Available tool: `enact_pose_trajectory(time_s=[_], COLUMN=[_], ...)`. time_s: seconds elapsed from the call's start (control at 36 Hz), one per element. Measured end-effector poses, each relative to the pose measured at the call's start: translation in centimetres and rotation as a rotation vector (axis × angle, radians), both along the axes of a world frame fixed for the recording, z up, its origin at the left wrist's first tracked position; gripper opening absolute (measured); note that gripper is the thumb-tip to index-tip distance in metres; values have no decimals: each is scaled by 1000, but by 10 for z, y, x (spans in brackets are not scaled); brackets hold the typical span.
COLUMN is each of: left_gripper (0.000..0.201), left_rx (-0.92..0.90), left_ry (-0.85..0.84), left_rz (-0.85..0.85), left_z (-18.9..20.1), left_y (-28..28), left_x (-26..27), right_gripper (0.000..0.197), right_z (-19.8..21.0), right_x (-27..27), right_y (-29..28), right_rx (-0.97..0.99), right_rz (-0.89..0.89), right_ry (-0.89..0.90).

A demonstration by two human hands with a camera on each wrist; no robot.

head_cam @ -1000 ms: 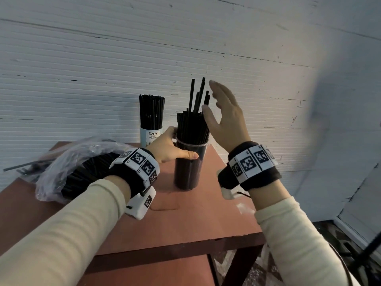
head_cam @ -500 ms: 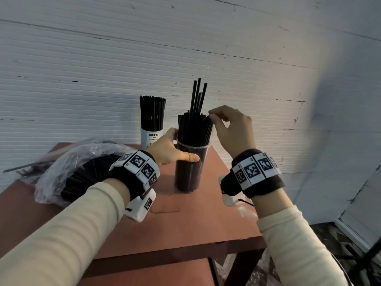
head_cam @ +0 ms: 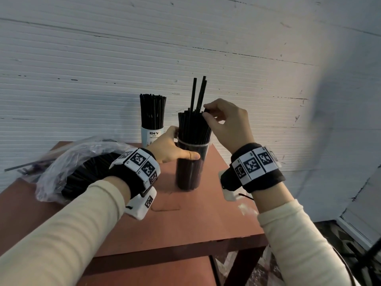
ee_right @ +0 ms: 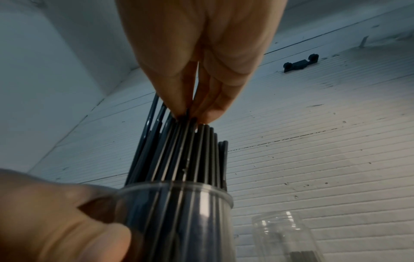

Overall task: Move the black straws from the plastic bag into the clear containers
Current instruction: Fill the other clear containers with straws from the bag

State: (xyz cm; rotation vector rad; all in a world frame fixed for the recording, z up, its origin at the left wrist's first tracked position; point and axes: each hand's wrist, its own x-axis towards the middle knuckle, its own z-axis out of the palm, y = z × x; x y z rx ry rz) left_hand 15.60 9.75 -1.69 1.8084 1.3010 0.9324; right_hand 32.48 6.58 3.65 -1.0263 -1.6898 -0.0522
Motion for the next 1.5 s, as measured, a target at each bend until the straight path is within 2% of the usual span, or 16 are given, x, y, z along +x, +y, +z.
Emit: enact_pose_trajectory(time_s=[0.14,0.33,0.44,0.53,0.58,0.75,0.89,1.06,1.17,1.28,1.39,1.5], left_gripper=[90,90,90,90,90,88,87,88,86,85,84,88], left_rx=[16,21,21,22,22,22,22,18,11,2,10,49], left_ry=[21,21,21,20,12,19,10,0,9,2,6,9], left_rz=[3,12,16,17,20,15,14,17,16,11,19,47], left_z=[0,0,-1,-1,-2,0,-1,-3,-2,0,1,0], left_y=[0,-1,-1,0,0,0,1,1,1,-2,-6,-11], left_x=[-1,0,0,1,1,1,0,0,0,0,1,3], right_gripper=[8,18,26,37,45,25,21,15,12,9,7,8], right_z=[8,15,10,9,11,18,3,1,-4,-9,-10,-10], right_x=[-3,-3,-2,-7,-12,-24,-26,-29,-33,-29,-29,-25], right_y=[3,2,-1,-6,-9,-6,-6,-13,-14,-11,-9,-9], right_rx=[-65,-168,-152,-20,60,97,74,47,142,120,89,43], right_rz=[-75,-75,-65,-14,34,-13,-98,-76,-128,-144,-165,-120], right_ry=[-76,-230,-113,26,57,-4,-116,-2,-96,-90,-169,-103])
